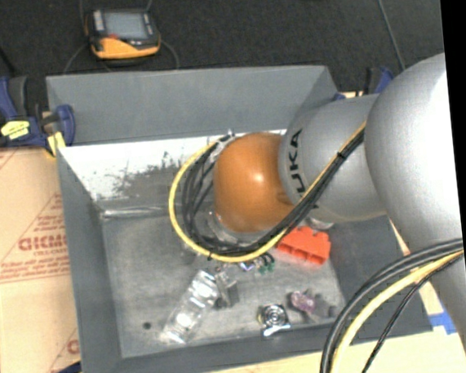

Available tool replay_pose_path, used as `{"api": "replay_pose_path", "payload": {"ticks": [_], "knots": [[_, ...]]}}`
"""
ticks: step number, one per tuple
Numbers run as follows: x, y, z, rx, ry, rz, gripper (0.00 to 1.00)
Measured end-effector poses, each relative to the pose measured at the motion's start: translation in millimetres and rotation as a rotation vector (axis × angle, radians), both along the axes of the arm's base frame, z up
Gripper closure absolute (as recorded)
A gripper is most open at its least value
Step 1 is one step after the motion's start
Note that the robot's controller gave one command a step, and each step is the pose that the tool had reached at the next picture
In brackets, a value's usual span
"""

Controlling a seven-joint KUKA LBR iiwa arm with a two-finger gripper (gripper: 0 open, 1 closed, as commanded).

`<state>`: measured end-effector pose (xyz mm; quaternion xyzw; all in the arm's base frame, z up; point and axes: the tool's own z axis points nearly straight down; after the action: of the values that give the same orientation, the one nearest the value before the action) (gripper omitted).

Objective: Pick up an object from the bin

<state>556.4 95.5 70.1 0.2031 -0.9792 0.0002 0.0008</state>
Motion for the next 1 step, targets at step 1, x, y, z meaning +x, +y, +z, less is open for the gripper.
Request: {"api": "replay_pose_path", "payload": {"ticks": [1], "knots": [[1.1,0.4,1.8,0.002,-0.003,-0.005,1.00]]}}
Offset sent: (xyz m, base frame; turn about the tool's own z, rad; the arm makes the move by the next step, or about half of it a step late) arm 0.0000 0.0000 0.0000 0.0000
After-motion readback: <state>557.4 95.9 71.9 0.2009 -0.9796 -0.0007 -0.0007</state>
